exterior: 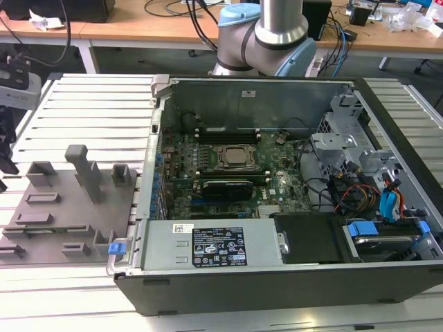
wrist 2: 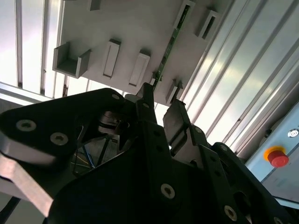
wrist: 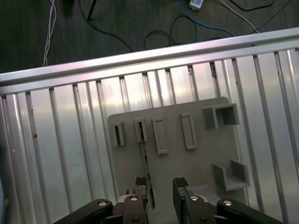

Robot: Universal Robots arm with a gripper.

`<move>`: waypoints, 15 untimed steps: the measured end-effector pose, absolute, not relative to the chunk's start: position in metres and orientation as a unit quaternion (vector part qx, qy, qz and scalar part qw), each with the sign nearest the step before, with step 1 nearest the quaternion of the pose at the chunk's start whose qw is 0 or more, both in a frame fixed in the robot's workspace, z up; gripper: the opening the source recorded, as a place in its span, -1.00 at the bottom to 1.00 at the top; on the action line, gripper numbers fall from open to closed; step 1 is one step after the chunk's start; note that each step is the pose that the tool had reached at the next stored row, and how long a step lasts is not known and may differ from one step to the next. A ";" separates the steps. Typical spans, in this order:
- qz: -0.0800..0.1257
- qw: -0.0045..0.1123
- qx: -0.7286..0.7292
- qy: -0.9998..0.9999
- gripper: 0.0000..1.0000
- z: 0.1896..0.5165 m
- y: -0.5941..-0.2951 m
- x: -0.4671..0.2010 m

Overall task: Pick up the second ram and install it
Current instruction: 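Pick up the second ram and move it above second insertion slot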

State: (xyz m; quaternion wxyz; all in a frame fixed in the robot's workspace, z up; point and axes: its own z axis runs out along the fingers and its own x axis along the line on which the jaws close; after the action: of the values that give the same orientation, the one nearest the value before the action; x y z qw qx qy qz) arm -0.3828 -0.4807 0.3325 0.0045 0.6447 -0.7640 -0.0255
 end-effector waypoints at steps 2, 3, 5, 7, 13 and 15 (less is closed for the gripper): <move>-0.026 0.005 0.645 -0.764 -0.28 0.331 -0.481 -0.383; -0.026 0.005 0.645 -0.764 -0.28 0.331 -0.481 -0.383; -0.026 0.005 0.645 -0.764 -0.28 0.330 -0.481 -0.383; -0.026 0.005 0.645 -0.764 -0.28 0.329 -0.481 -0.383; -0.026 0.005 0.645 -0.764 -0.28 0.325 -0.481 -0.383; -0.026 0.005 0.645 -0.764 -0.28 0.324 -0.481 -0.383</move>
State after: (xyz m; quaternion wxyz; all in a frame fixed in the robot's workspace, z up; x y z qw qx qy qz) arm -0.3828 -0.4807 0.3237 0.0047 0.6447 -0.7640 -0.0255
